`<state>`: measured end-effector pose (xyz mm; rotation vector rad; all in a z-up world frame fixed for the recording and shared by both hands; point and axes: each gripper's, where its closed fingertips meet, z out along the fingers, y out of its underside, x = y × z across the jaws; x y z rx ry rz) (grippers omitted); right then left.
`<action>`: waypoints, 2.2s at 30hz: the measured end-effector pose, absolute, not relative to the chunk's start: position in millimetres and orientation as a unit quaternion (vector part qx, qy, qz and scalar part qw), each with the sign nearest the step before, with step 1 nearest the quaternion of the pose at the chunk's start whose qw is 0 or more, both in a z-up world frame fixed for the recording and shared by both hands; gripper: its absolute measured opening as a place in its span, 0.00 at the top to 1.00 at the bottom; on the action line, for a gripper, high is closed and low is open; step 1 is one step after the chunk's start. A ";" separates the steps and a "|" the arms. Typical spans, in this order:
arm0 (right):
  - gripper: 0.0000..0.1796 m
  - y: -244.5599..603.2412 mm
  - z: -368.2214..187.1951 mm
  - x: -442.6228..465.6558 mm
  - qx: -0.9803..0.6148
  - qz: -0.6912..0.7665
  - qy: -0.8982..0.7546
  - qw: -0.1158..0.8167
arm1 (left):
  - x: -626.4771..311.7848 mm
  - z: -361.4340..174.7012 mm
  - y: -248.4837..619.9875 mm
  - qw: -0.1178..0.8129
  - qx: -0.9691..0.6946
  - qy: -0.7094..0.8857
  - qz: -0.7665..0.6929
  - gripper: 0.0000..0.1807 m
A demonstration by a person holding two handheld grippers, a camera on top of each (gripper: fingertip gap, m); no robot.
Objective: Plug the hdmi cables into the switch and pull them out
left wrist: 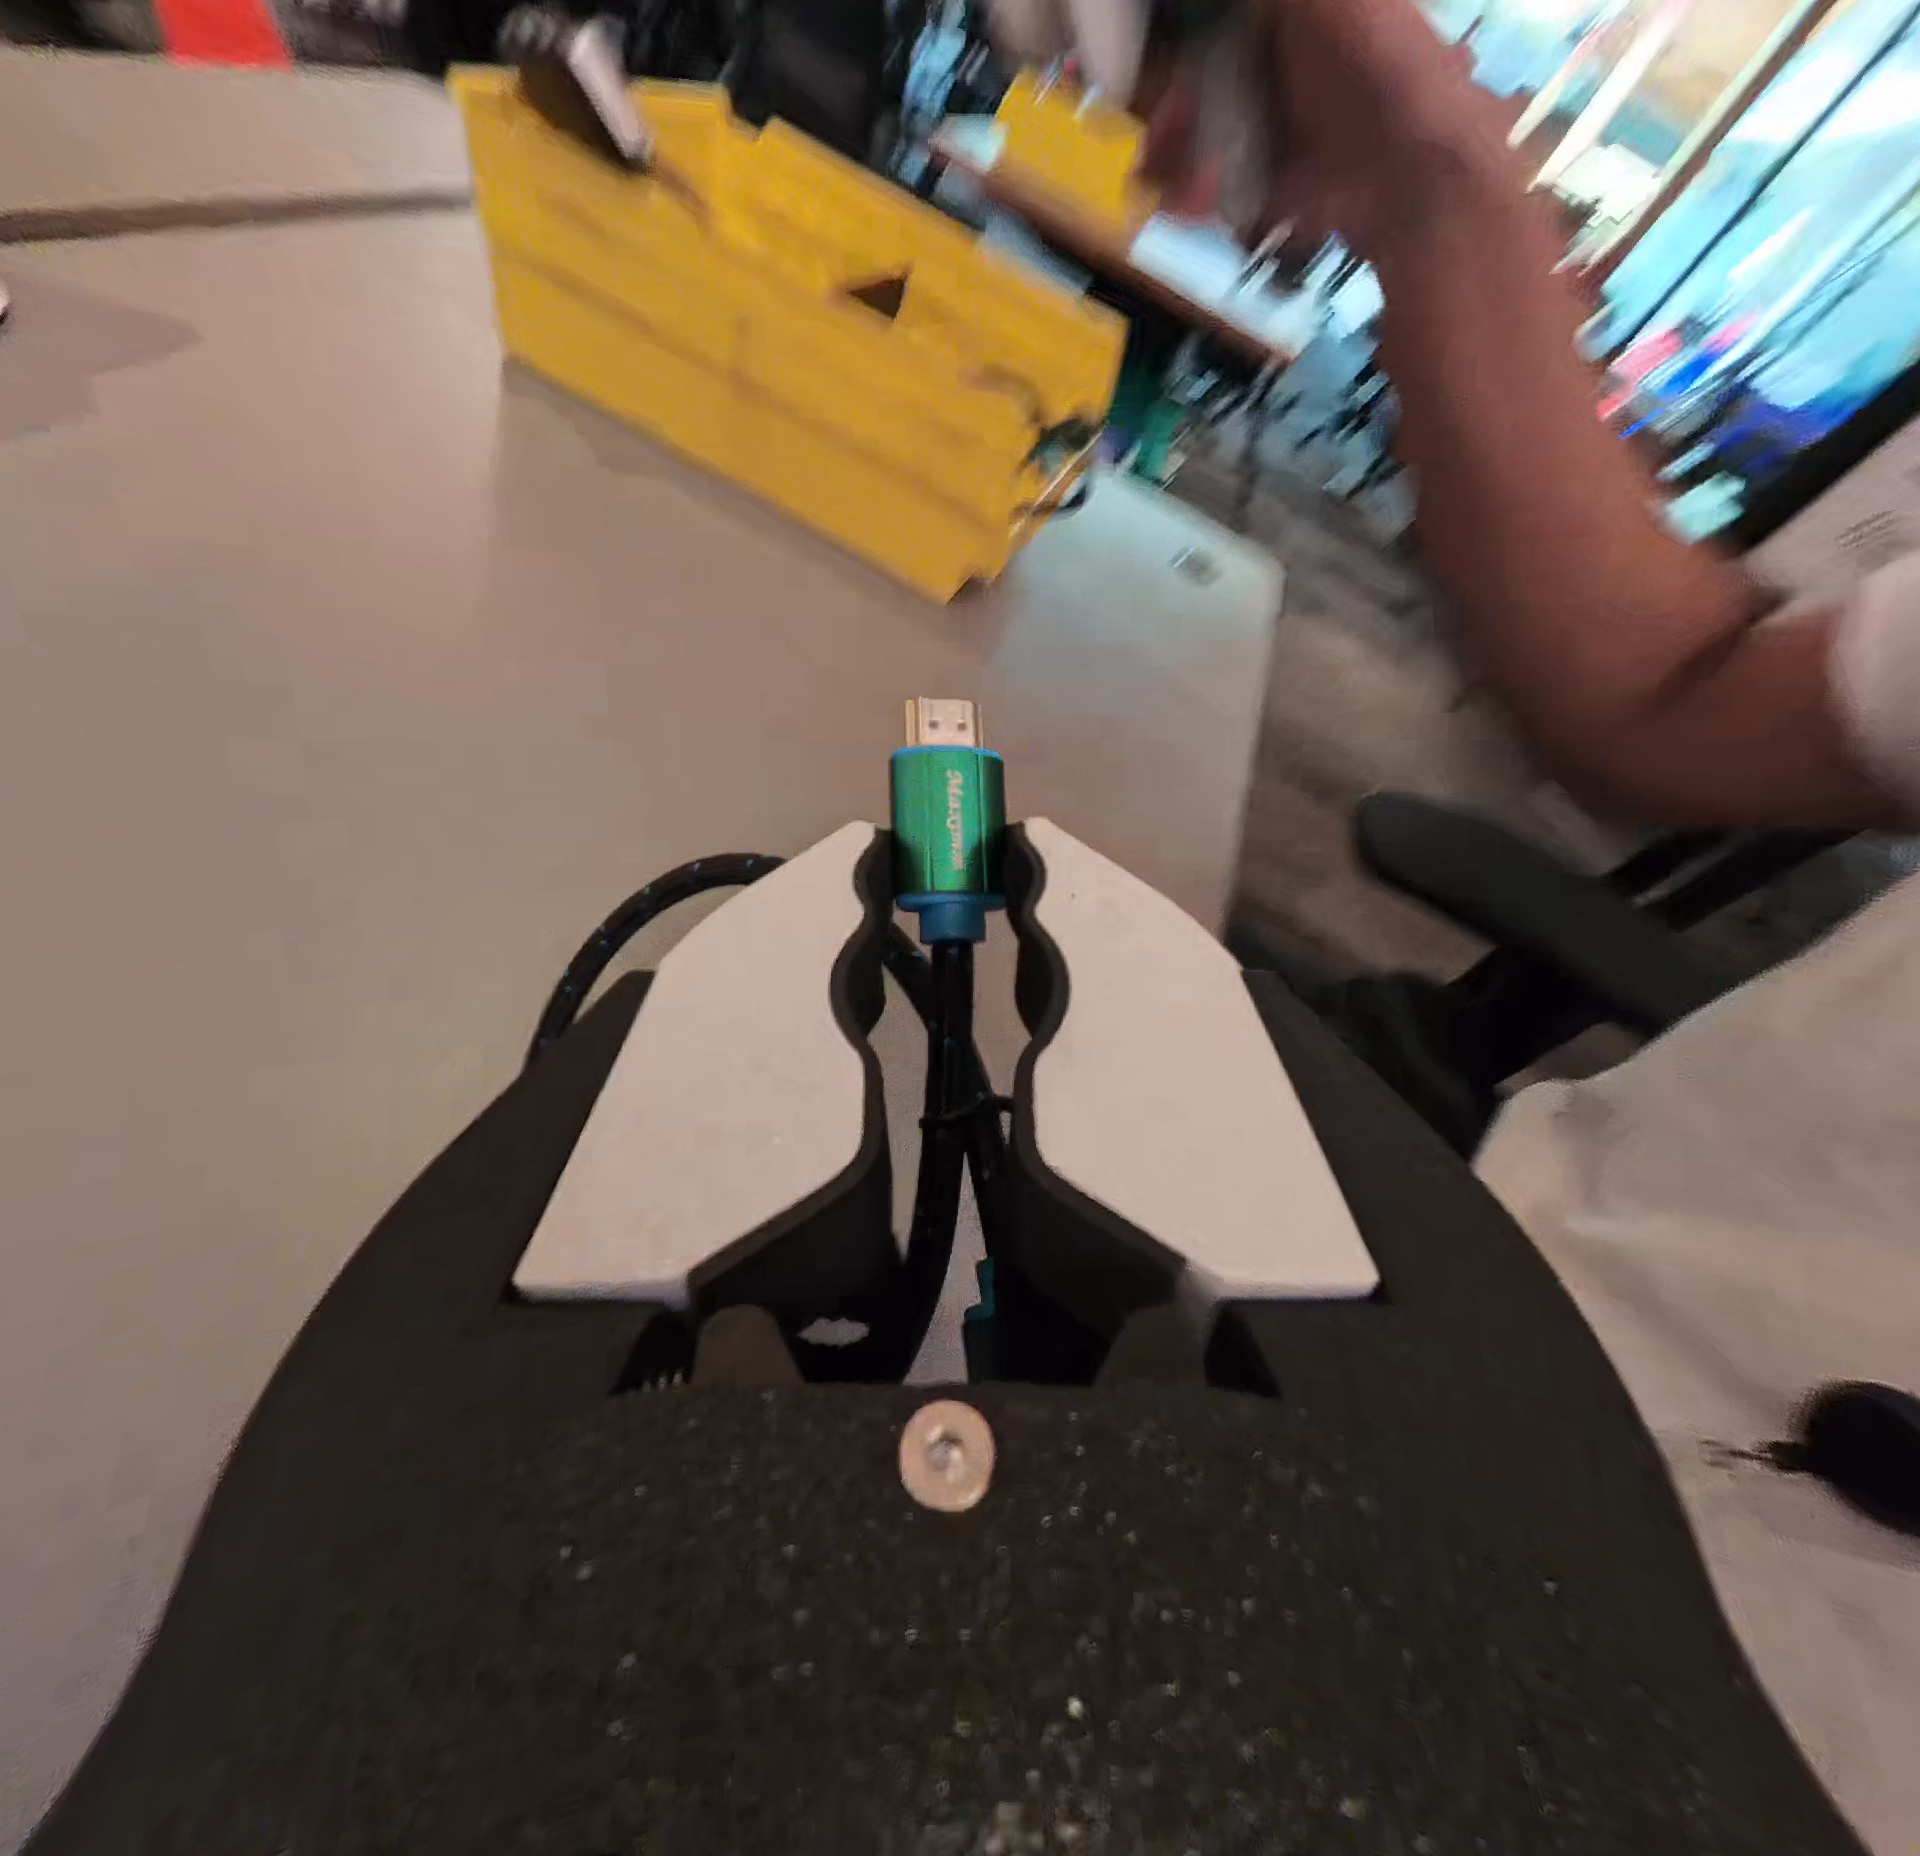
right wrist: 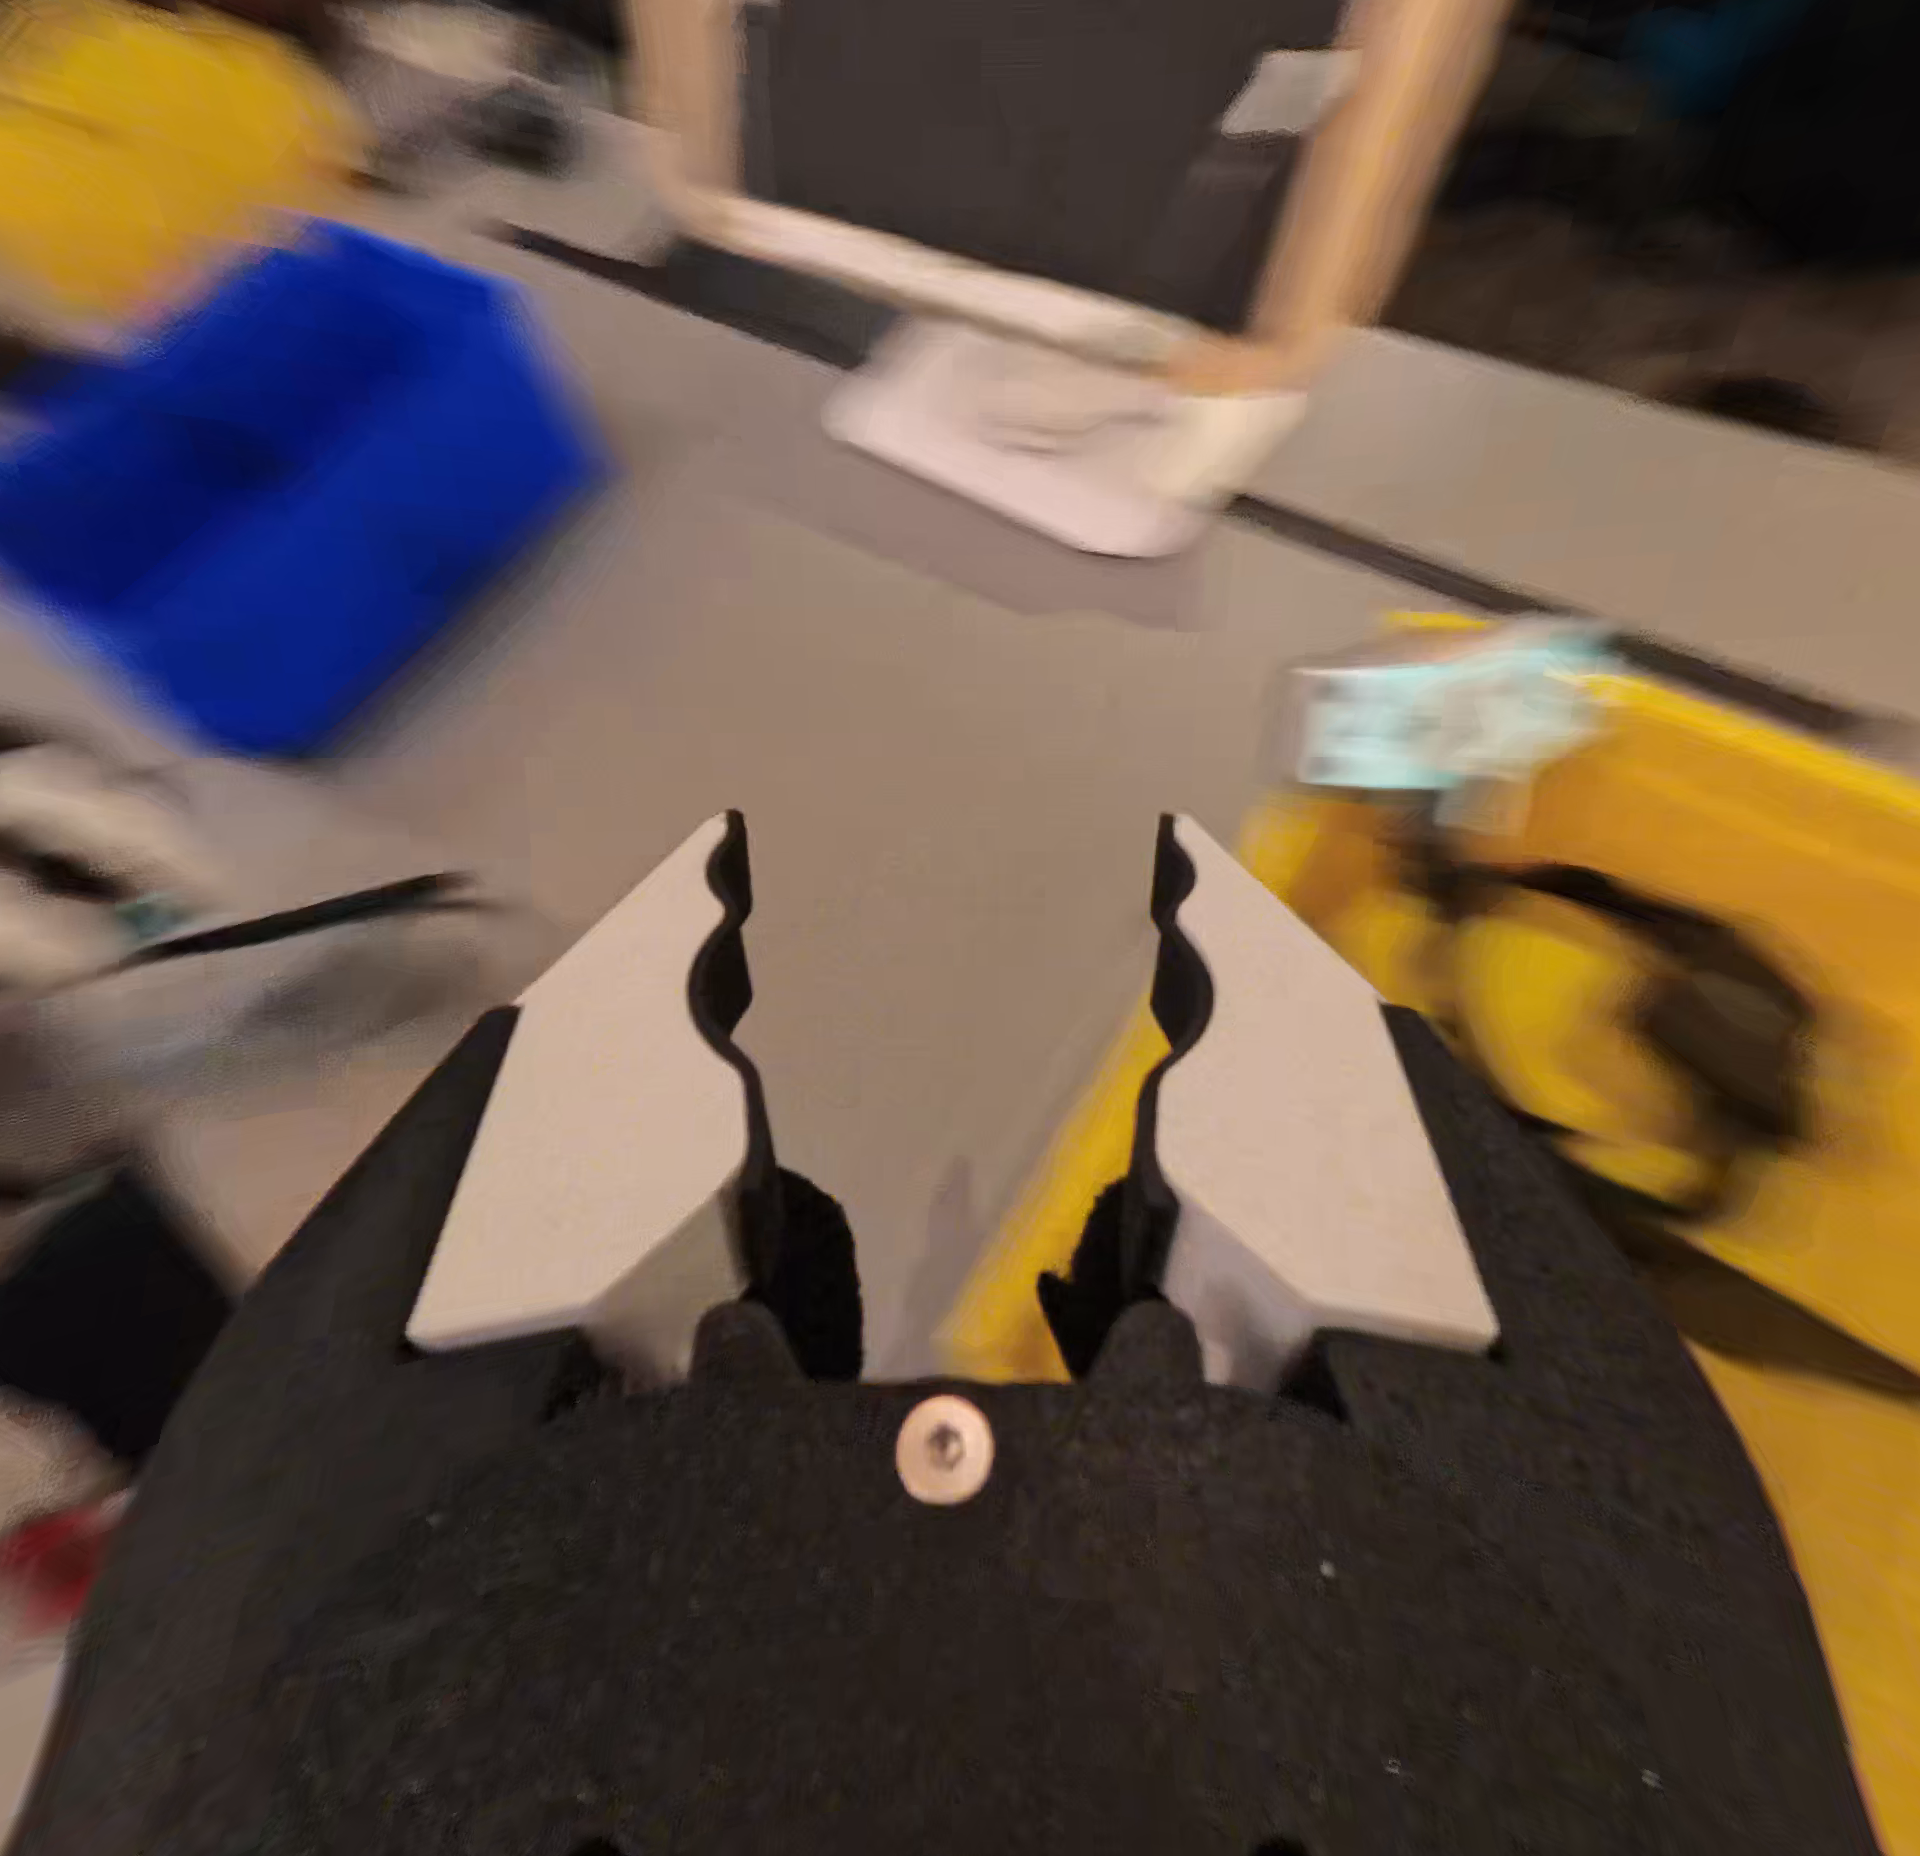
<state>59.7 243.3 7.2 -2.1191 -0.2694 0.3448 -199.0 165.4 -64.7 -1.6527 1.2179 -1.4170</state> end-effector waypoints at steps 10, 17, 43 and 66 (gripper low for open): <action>0.63 152.3 -49.8 -185.4 -0.644 0.415 -0.337 0.547 | -215.5 -2.9 129.4 0.171 -0.461 0.355 -0.795 0.89; 0.97 138.0 -65.2 -167.9 -0.636 0.345 -0.398 0.563 | -205.2 -39.6 162.2 0.268 -0.528 0.366 -0.718 0.83; 0.96 168.2 -111.9 136.8 -0.842 -0.269 -0.353 0.307 | -215.4 -74.0 152.4 0.267 -0.578 0.424 -0.644 0.85; 0.90 136.3 -116.2 150.7 -0.905 -0.106 -0.253 0.324 | -208.1 -85.9 142.0 0.260 -0.601 0.449 -0.608 0.85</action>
